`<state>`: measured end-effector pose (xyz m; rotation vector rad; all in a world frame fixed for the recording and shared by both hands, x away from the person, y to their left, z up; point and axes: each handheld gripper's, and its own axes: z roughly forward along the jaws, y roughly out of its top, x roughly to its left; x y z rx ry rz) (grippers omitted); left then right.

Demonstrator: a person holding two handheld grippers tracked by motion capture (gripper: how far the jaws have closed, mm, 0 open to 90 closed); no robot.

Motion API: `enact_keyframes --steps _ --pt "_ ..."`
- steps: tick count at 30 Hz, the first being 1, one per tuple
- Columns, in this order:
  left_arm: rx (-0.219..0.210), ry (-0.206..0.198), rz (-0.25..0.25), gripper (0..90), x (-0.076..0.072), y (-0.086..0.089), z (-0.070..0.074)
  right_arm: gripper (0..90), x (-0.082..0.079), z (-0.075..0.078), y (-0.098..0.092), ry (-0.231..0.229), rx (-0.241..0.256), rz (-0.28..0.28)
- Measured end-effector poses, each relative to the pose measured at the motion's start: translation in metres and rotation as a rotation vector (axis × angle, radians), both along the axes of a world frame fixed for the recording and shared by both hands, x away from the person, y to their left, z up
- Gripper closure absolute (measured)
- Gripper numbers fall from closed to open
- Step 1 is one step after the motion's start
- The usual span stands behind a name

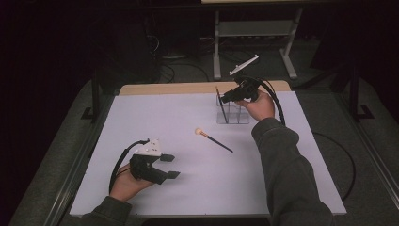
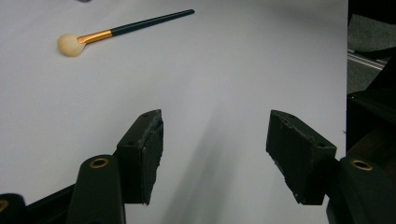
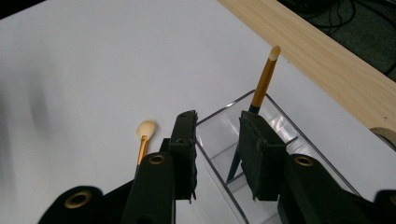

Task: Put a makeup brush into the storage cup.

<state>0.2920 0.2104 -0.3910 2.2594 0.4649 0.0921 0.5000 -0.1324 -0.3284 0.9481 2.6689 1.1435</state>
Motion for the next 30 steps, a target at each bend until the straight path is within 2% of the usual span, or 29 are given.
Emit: enact_keyframes --steps 14,20,21,23,27,30 --pt "-0.018 0.006 0.014 35.5 0.0 0.0 0.0 62.0 -0.012 0.004 -0.008 -0.007 0.018 0.01" --pt "-0.015 0.007 0.016 35.3 0.0 0.001 -0.001 60.3 -0.018 0.004 -0.01 -0.016 0.022 0.016" --pt "-0.015 0.006 0.016 35.3 0.0 0.001 0.0 60.2 -0.019 0.004 -0.009 -0.006 0.027 0.015" --pt "-0.007 -0.01 0.007 35.2 0.001 0.001 0.0 59.9 -0.021 0.004 -0.01 -0.013 0.023 0.02" --pt "-0.001 -0.005 0.007 34.7 0.001 0.002 -0.001 59.3 -0.026 0.006 -0.01 -0.006 0.021 0.027" --pt "-0.005 -0.009 0.008 34.6 0.001 0.003 -0.001 58.8 -0.03 0.008 -0.01 -0.024 0.023 0.029"
